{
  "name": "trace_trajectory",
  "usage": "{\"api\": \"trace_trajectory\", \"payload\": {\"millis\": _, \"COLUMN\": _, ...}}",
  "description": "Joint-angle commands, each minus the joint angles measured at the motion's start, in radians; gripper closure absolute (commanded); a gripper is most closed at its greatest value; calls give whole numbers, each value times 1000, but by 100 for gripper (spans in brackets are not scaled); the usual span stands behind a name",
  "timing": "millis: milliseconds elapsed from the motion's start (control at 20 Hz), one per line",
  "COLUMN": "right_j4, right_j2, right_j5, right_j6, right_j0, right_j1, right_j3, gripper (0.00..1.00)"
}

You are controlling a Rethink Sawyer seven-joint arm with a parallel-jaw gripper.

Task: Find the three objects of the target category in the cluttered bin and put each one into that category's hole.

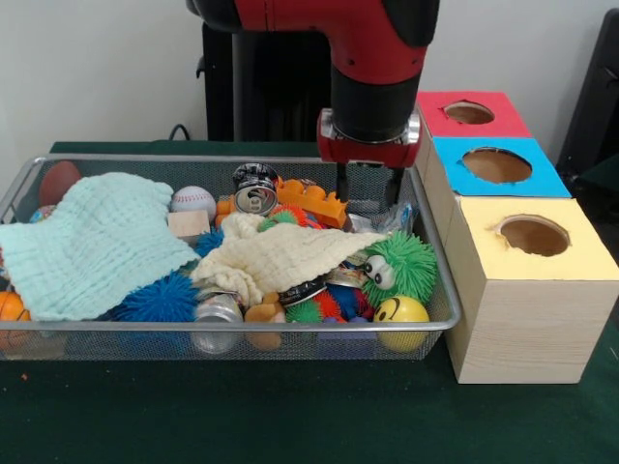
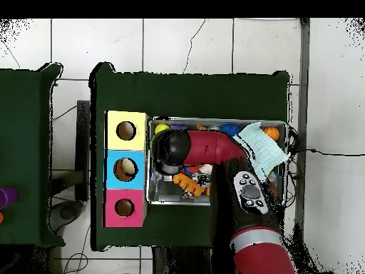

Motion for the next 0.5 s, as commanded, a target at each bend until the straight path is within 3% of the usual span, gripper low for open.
{"api": "trace_trajectory", "payload": {"millis": 50, "right_j4": -12, "right_j2": 39, "right_j5": 181, "right_j6": -2, "right_j0": 15, "right_j1": 110, "right_j3": -228, "gripper": 0}}
{"api": "trace_trajectory", "payload": {"millis": 200, "right_j4": -17, "right_j2": 42, "right_j5": 196, "right_j6": -20, "right_j0": 12, "right_j1": 122, "right_j3": -257, "gripper": 0}}
{"api": "trace_trajectory", "payload": {"millis": 350, "right_j4": -25, "right_j2": 47, "right_j5": 149, "right_j6": -38, "right_j0": 2, "right_j1": 98, "right_j3": -218, "gripper": 0}}
{"api": "trace_trajectory", "payload": {"millis": 500, "right_j4": -40, "right_j2": 41, "right_j5": 19, "right_j6": -23, "right_j0": 2, "right_j1": 18, "right_j3": -94, "gripper": 0}}
